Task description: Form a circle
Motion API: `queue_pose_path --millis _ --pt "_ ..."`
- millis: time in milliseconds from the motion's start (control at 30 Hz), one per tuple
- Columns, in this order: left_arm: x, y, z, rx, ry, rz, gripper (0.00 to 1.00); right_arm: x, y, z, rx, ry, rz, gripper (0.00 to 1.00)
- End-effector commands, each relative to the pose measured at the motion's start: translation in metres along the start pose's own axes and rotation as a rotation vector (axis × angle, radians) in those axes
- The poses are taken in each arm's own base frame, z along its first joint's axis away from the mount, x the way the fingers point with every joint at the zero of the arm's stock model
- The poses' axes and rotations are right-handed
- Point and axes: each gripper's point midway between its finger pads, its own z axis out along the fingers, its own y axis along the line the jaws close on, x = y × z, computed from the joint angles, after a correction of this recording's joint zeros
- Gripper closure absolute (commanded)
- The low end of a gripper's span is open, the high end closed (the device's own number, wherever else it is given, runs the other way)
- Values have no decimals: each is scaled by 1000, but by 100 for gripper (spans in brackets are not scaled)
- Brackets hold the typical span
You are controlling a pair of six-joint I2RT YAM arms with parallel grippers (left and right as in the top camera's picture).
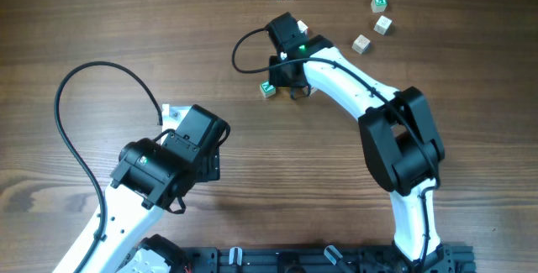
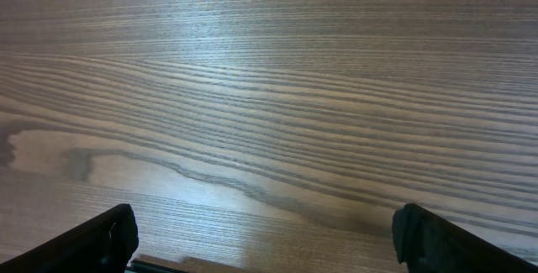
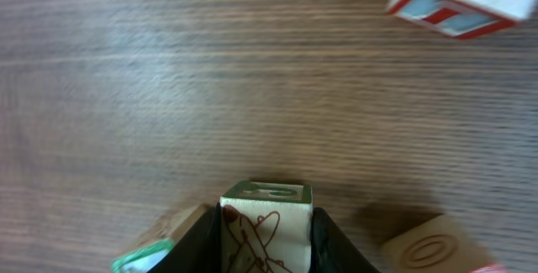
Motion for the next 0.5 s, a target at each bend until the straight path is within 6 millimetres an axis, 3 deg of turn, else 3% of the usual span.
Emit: queue_pose_path --millis 0,67,267,467 --pt "1 0 -1 9 2 -21 0 -1 0 -4 4 8 -7 85" --pt "1 0 -1 8 1 -21 0 4 -1 -4 12 25 85 90" --pt "1 0 -1 9 1 -21 0 12 12 -5 17 26 292 90" --pt "1 0 -1 9 2 -21 0 12 0 -10 181 -106 448 90"
